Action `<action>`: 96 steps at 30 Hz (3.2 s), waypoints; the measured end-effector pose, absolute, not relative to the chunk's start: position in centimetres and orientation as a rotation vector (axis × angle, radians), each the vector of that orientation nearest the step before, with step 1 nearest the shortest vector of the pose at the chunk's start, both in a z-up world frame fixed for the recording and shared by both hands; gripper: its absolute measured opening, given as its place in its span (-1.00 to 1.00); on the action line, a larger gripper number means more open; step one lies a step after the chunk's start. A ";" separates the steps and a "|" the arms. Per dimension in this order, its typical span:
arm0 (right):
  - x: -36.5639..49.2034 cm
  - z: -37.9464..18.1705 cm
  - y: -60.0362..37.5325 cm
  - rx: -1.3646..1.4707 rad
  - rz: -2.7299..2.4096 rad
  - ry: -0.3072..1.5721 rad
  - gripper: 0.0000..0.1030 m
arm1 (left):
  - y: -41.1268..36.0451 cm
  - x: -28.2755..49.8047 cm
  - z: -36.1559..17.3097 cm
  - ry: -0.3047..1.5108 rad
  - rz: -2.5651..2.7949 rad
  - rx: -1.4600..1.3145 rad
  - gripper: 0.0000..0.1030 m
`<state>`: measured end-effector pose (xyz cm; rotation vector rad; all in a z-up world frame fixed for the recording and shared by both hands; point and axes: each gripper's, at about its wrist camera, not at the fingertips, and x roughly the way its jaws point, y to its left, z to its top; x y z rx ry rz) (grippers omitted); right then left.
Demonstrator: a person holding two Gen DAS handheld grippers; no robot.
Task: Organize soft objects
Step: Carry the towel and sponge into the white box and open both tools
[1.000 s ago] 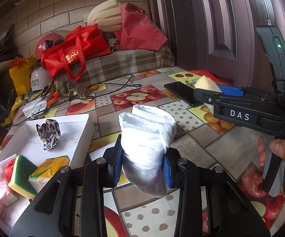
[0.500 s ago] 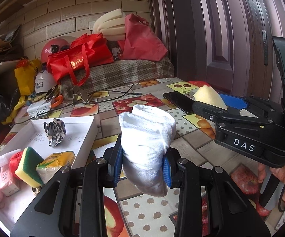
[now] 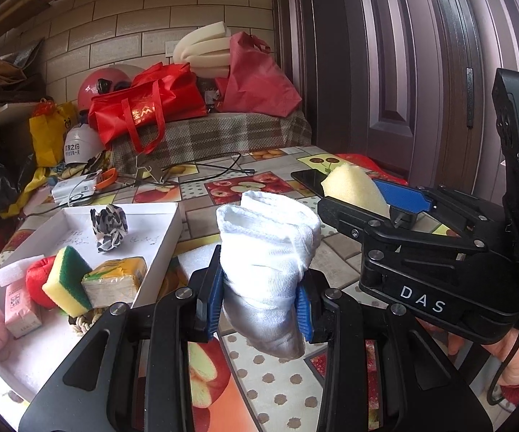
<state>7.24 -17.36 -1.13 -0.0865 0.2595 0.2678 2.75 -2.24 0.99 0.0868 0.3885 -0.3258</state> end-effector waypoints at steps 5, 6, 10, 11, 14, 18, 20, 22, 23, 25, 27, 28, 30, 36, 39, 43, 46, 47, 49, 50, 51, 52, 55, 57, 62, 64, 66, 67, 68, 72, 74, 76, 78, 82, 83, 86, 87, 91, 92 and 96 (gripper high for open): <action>6.6 -1.2 -16.7 -0.083 0.284 0.251 0.13 | -1.7 1.0 1.2 0.337 -0.308 0.115 -0.36; 6.5 -1.2 -16.5 -0.082 0.287 0.251 0.13 | -1.6 0.7 1.2 0.326 -0.306 0.123 -0.36; 6.1 -1.3 -15.9 -0.079 0.306 0.251 0.13 | -0.8 -0.4 1.3 0.300 -0.296 0.129 -0.36; 6.0 -1.3 -15.8 -0.077 0.312 0.252 0.13 | -0.4 -0.5 1.3 0.301 -0.291 0.121 -0.36; 5.6 -1.3 -15.1 -0.084 0.327 0.247 0.13 | 1.6 -0.5 1.3 0.317 -0.264 0.079 -0.36; 5.0 -1.4 -13.8 -0.096 0.358 0.246 0.13 | 4.3 -0.7 1.2 0.331 -0.202 0.037 -0.36; 4.9 -1.5 -13.2 -0.100 0.375 0.245 0.13 | 5.2 -0.9 1.2 0.331 -0.176 0.032 -0.36; 4.8 -1.5 -12.5 -0.104 0.391 0.245 0.13 | 6.2 -1.1 1.1 0.329 -0.154 0.022 -0.36; 4.8 -1.5 -12.1 -0.106 0.398 0.246 0.13 | 6.6 -1.1 1.1 0.329 -0.143 0.013 -0.36; 4.8 -1.5 -11.3 -0.105 0.412 0.248 0.13 | 7.5 -1.2 1.0 0.331 -0.125 -0.004 -0.36; 4.8 -1.5 -10.4 -0.103 0.428 0.251 0.13 | 8.5 -1.2 0.9 0.333 -0.104 -0.013 -0.36; 4.8 -1.6 -9.9 -0.103 0.437 0.252 0.13 | 8.8 -1.2 0.9 0.335 -0.096 -0.013 -0.36; 4.7 -1.6 -9.0 -0.106 0.456 0.253 0.12 | 9.5 -1.2 0.8 0.335 -0.080 -0.017 -0.36; 4.5 -1.7 -6.8 -0.117 0.505 0.255 0.13 | 11.7 -1.5 0.7 0.337 -0.036 -0.031 -0.36; 4.5 -1.8 -6.1 -0.119 0.523 0.258 0.12 | 12.8 -1.6 0.6 0.342 -0.015 -0.036 -0.36; 4.6 -1.8 -5.2 -0.124 0.543 0.265 0.12 | 13.8 -1.2 0.5 0.343 0.014 -0.035 -0.35; 4.8 -1.9 -4.5 -0.126 0.557 0.273 0.12 | 14.6 -0.9 0.4 0.341 0.035 -0.036 -0.35; 4.9 -1.9 -4.2 -0.126 0.562 0.276 0.12 | 15.0 -0.7 0.4 0.342 0.043 -0.041 -0.35; 5.1 -1.9 -3.5 -0.132 0.577 0.286 0.12 | 15.8 -0.5 0.3 0.344 0.057 -0.051 -0.35; 5.2 -2.0 -3.1 -0.137 0.586 0.291 0.12 | 16.1 -0.3 0.3 0.346 0.061 -0.055 -0.35; 5.3 -2.1 -2.6 -0.143 0.597 0.295 0.12 | 16.4 -0.1 0.3 0.348 0.064 -0.057 -0.35; 5.4 -2.1 -2.1 -0.154 0.611 0.303 0.12 | 16.6 0.2 0.2 0.353 0.062 -0.057 -0.35; 6.0 -2.4 -0.4 -0.195 0.663 0.345 0.12 | 16.8 1.1 0.1 0.374 0.046 -0.046 -0.35; 6.6 -2.6 0.8 -0.223 0.694 0.382 0.12 | 16.9 1.7 0.1 0.380 0.044 -0.036 -0.37; 9.1 -3.3 2.3 -0.228 0.719 0.490 0.12 | 18.3 3.7 0.0 0.410 0.064 -0.058 -0.37; 10.0 -3.4 2.5 -0.221 0.709 0.504 0.12 | 18.8 4.6 -0.1 0.420 0.076 -0.068 -0.37; 10.9 -3.2 2.6 -0.219 0.685 0.503 0.12 | 19.2 5.4 -0.1 0.430 0.087 -0.075 -0.37; 11.4 -3.2 2.6 -0.215 0.669 0.503 0.12 | 19.4 5.8 -0.2 0.435 0.090 -0.079 -0.37; 12.1 -3.1 2.6 -0.213 0.650 0.500 0.12 | 19.7 6.2 -0.2 0.441 0.096 -0.084 -0.37; 14.3 -3.0 2.5 -0.183 0.597 0.513 0.12 | 21.1 7.6 -0.7 0.486 0.119 -0.135 -0.37; 14.4 -3.0 2.4 -0.178 0.597 0.516 0.12 | 21.7 8.0 -0.9 0.506 0.128 -0.165 -0.37; 13.8 -2.8 2.5 -0.190 0.598 0.488 0.17 | 21.7 8.0 -0.8 0.502 0.132 -0.172 -0.37; 13.2 -2.6 2.7 -0.208 0.585 0.460 0.26 | 21.3 7.6 -0.6 0.484 0.153 -0.152 -0.32; 12.9 -2.4 3.2 -0.240 0.563 0.430 1.00 | 21.1 6.6 -0.1 0.423 0.212 -0.132 1.00; 12.8 -2.4 3.4 -0.247 0.561 0.424 1.00 | 21.2 6.4 -0.1 0.412 0.216 -0.134 1.00; 12.7 -2.4 3.6 -0.266 0.550 0.406 1.00 | 21.0 6.2 0.1 0.393 0.238 -0.116 1.00; 12.6 -2.3 3.6 -0.270 0.548 0.398 1.00 | 20.9 6.2 0.1 0.388 0.243 -0.108 1.00; 12.2 -1.9 3.2 -0.257 0.539 0.361 1.00 | 20.7 5.6 0.2 0.356 0.262 -0.094 1.00; 12.1 -1.8 2.8 -0.245 0.537 0.347 1.00 | 20.8 5.2 0.3 0.342 0.264 -0.099 1.00; 11.2 -1.5 1.5 -0.200 0.541 0.305 1.00 | 20.6 4.1 0.5 0.292 0.285 -0.106 1.00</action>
